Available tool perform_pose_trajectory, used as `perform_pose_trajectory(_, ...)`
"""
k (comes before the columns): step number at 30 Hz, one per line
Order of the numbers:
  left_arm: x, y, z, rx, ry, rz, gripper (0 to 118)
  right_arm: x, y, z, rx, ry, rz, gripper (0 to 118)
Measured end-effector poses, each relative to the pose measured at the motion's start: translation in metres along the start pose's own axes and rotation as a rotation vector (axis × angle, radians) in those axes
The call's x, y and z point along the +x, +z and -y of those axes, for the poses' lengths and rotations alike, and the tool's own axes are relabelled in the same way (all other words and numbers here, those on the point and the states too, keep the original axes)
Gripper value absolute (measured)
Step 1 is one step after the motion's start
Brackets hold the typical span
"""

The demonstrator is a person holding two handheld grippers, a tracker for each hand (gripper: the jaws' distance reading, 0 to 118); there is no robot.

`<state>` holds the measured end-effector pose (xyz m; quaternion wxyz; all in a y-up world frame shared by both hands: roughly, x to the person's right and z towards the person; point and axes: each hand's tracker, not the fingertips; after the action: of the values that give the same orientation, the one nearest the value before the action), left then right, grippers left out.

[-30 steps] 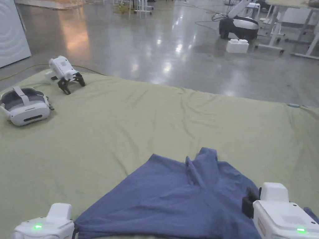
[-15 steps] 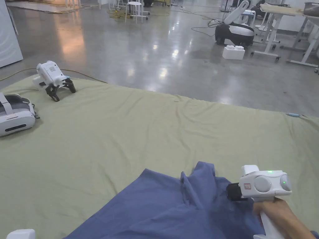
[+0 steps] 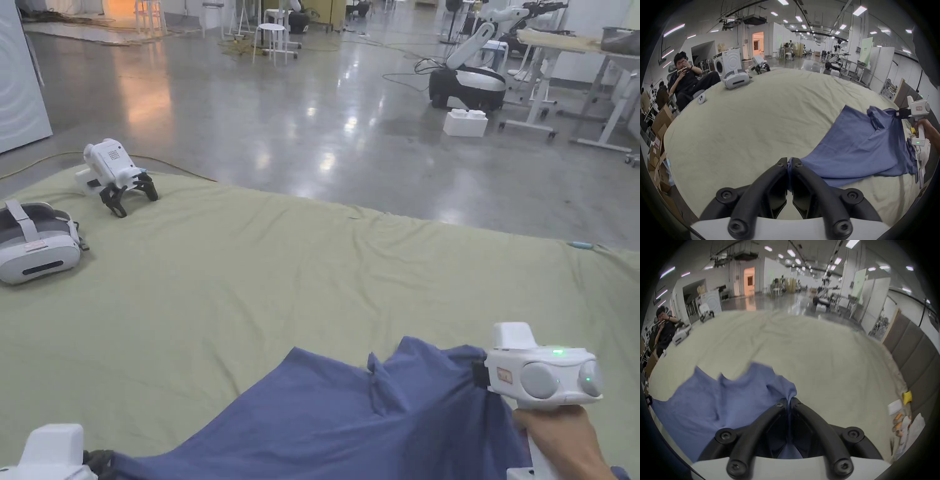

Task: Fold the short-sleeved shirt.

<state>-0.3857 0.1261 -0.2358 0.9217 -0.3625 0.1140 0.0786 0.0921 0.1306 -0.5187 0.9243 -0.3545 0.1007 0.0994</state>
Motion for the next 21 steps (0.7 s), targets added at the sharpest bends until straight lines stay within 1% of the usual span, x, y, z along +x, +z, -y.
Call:
perform_pose_trajectory(2, 0.004, 0.01, -0.011, 0.045, -0.016, 0.019, 1, 0.007, 0.035, -0.009, 0.071, -0.002, 0.035, 1)
perform_pose_trajectory(5, 0.014, 0.025, -0.034, 0.09, -0.046, 0.033, 1, 0.019, 0.095, -0.025, 0.209, -0.039, 0.08, 0)
perform_pose_trajectory(10, 0.039, 0.064, -0.098, 0.234, -0.129, 0.074, 1, 0.051, 0.202, -0.058, 0.392, -0.068, 0.152, 0)
perform_pose_trajectory(12, 0.052, 0.082, -0.127, 0.283, -0.147, 0.07, 1, 0.066, 0.235, -0.074, 0.441, -0.074, 0.19, 0)
perform_pose_trajectory(14, 0.064, 0.099, -0.161, 0.347, -0.174, 0.069, 1, 0.082, 0.268, -0.089, 0.482, -0.116, 0.196, 1)
perform_pose_trajectory(16, 0.078, 0.117, -0.199, 0.389, -0.213, 0.068, 1, 0.089, 0.303, -0.105, 0.529, -0.113, 0.248, 0)
perform_pose_trajectory(18, 0.088, 0.129, -0.235, 0.417, -0.202, 0.085, 1, 0.1, 0.328, -0.12, 0.568, -0.119, 0.27, 0)
perform_pose_trajectory(21, 0.106, 0.143, -0.287, 0.443, -0.179, 0.108, 1, 0.111, 0.352, -0.144, 0.584, -0.128, 0.296, 0)
